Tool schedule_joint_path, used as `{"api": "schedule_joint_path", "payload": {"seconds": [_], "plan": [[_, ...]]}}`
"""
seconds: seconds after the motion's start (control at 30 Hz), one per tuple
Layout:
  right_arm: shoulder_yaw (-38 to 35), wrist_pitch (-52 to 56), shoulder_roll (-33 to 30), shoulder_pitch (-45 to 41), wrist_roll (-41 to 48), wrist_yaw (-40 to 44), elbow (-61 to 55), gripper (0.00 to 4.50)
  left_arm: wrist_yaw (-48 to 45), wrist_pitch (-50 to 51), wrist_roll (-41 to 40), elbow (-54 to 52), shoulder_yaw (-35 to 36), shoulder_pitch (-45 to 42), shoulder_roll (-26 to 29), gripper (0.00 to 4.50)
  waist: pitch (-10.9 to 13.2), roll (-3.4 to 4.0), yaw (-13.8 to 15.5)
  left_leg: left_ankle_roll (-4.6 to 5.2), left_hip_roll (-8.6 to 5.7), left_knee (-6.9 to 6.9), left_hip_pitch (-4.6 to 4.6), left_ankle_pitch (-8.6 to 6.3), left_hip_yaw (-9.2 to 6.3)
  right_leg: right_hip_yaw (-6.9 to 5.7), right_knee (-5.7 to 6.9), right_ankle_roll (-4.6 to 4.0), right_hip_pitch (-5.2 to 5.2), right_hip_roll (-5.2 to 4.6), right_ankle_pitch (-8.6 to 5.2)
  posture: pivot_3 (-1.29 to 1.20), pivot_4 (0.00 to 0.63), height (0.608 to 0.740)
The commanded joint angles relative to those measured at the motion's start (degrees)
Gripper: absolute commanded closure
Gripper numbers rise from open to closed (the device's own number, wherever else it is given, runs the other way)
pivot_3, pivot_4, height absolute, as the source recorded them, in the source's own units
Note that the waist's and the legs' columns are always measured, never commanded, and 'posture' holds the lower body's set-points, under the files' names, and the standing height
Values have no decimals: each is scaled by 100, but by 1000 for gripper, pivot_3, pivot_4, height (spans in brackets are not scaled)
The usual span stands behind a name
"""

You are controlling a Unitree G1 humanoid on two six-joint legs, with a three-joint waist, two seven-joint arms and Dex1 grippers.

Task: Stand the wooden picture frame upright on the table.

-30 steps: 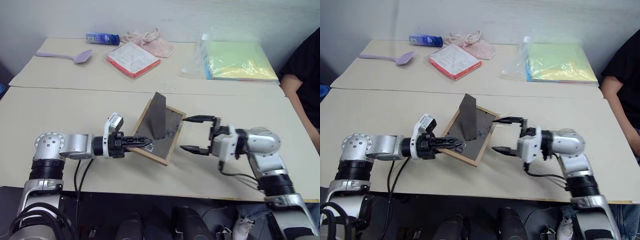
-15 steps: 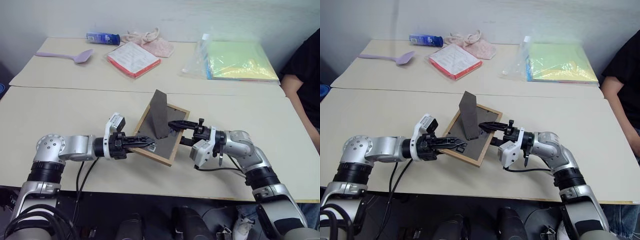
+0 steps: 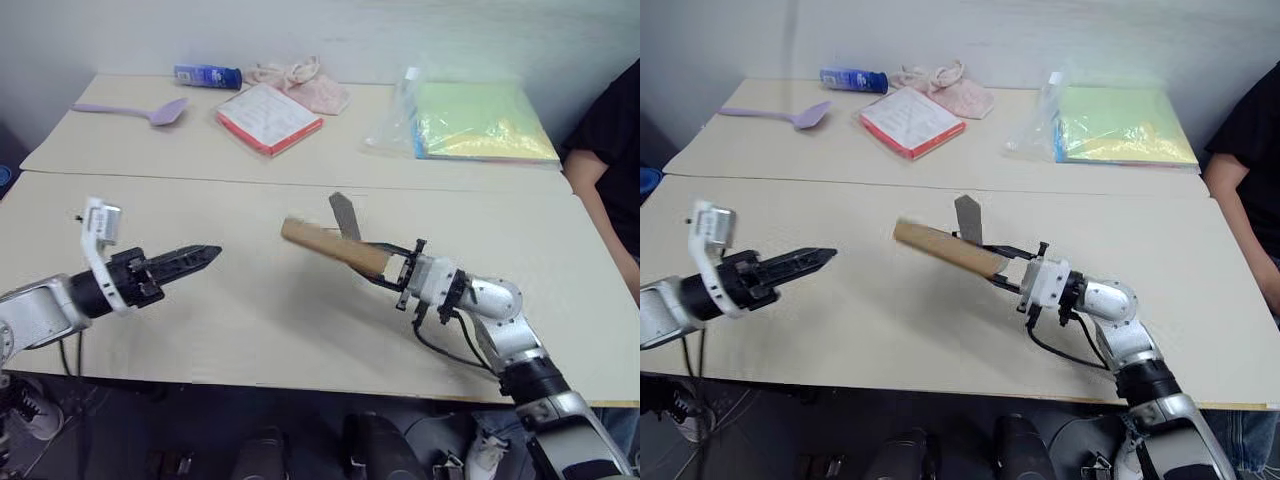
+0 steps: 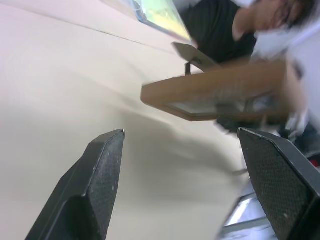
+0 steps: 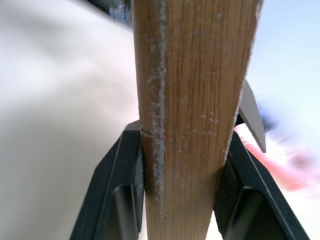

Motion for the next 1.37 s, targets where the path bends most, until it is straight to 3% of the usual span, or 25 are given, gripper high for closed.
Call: {"api": "schedule_joint_path", "payload": {"seconds": [0.03, 0.13, 0.3, 0.47, 0.7, 0.73, 0.8, 1.0, 1.13, 1.37], "plan": [[-271, 2306, -310, 80, 1209, 68, -710, 3244, -687, -622, 909, -388, -242, 89, -96, 534, 0, 0, 14, 1, 0, 0, -1, -1, -2, 0, -3, 0, 0, -2, 0, 0, 150, 740], [-351, 3432, -319, 134, 1371, -262, -760, 3244, -1032, -842, 1326, -609, -473, 236, -242, 24, 0, 0, -8, 5, 3, -10, -3, -5, -11, -3, -17, -1, 1, -4, -1, 0, 150, 740], [-435, 4946, -388, 255, 1792, -345, -996, 3244, -1428, -940, 1755, -553, -607, 216, -283, 0, 0, 2, -28, 4, 5, -22, -2, -6, -8, -3, -22, -1, -4, -3, 0, 0, 150, 740], [-644, 5692, -384, 496, 2027, -431, -1398, 3244, -1697, -1089, 2219, -386, -684, 114, -314, 0, -1, 2, -8, 10, 4, -23, -1, -9, -8, -3, -23, -1, -1, -4, 0, 0, 150, 740], [-482, 4917, -368, 613, 1033, -179, -1285, 3244, -2019, -1522, 2922, -333, -843, 268, -326, 0, -4, -2, -22, 15, 2, -23, -1, -13, -7, -2, -27, 0, 1, -6, 0, 0, 150, 740], [-485, 4839, -395, 647, 1035, 0, -1316, 2524, -2094, -1613, 3042, -318, -863, 319, -307, 0, -4, -2, -27, 14, 2, -24, 0, -12, -7, -2, -26, 0, 0, -6, 0, 0, 150, 740], [-571, 5003, -455, 677, 1135, 126, -1434, 2039, -2168, -1731, 3219, -238, -830, 389, -305, 0, -2, 1, -22, 13, 3, -28, 0, -12, -6, -2, -26, 0, -2, -5, 0, 0, 150, 740], [-1177, 4161, -651, 912, 859, 505, -1812, 19, -2449, -2565, 3817, 67, -521, 848, -414, 0, 0, 4, -21, 12, 5, -34, -7, -11, 1, 1, -25, 0, -16, -2, 0, 0, 150, 740], [-1640, 3465, -1173, 1487, 567, 1025, -1924, 19, -2544, -3006, 4103, 116, -297, 1281, -442, 0, 0, 3, 33, 18, 2, -41, -8, -15, 0, -1, -37, 0, -12, -6, 0, 0, 150, 740], [-2399, 127, -1415, 2230, -487, 2076, -1006, 19, -2520, -4100, 4732, 417, 274, 1800, -563, 0, -1, 2, 35, 23, 1, -47, 5, -18, 5, -1, -50, 7, 5, -3, 4, 0, 150, 740]]}}
